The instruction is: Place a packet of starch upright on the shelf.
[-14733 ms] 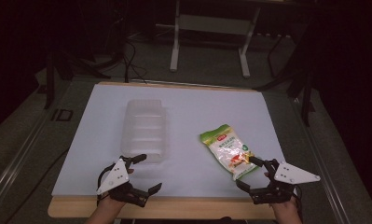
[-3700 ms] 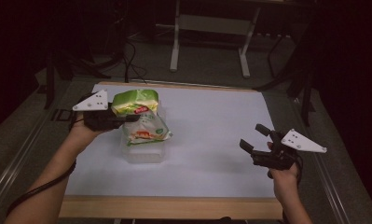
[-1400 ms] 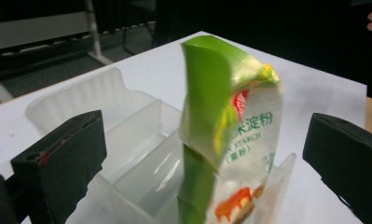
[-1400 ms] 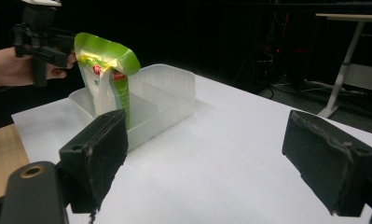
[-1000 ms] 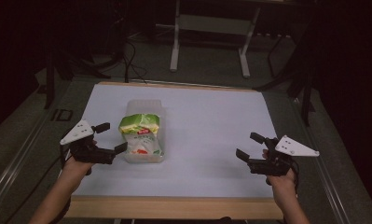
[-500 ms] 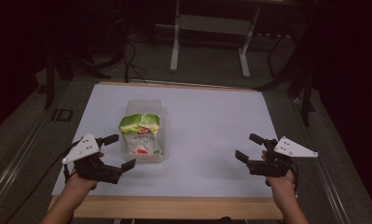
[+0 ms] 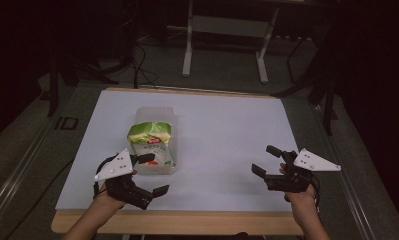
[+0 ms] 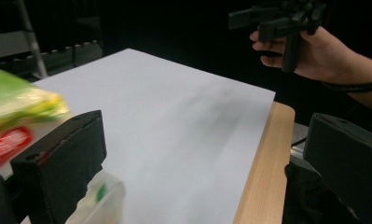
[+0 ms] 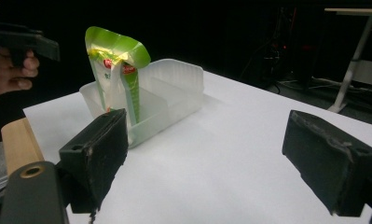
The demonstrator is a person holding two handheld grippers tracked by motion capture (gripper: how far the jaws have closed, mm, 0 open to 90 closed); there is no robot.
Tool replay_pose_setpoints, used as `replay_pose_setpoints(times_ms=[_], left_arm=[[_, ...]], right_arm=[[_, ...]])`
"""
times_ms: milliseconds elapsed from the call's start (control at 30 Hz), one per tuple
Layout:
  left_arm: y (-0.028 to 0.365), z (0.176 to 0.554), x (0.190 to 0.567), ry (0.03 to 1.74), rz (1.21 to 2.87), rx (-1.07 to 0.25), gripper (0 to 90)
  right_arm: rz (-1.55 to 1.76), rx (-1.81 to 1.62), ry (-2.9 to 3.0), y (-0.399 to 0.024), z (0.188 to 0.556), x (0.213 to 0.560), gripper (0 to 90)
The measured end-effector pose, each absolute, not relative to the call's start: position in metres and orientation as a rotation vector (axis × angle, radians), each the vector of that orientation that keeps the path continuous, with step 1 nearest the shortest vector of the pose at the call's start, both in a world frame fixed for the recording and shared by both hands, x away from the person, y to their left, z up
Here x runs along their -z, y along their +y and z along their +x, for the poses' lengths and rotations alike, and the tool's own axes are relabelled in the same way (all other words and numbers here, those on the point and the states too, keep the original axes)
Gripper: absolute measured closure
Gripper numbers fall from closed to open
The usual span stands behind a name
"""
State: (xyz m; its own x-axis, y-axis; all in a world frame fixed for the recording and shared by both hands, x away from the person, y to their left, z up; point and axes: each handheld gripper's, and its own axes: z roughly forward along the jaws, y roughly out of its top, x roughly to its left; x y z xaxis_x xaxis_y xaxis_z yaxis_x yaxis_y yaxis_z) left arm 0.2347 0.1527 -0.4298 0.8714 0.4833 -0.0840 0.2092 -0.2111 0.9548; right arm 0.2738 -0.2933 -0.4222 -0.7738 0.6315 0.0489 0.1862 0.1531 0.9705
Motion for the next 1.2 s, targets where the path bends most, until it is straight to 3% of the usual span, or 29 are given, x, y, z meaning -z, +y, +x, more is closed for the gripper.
replay_pose_setpoints(times_ms=[633,1200], left_arm=[[0.083,0.243,0.471,0.372,1.875,-0.154,0.0],[0.077,0.241,0.496,0.397,1.890,-0.171,0.0]], right_arm=[[0.802,-1.649,2.110,-0.290,0.268,0.438,14.1],[0.836,-1.629,2.143,-0.293,0.261,0.458,14.1]])
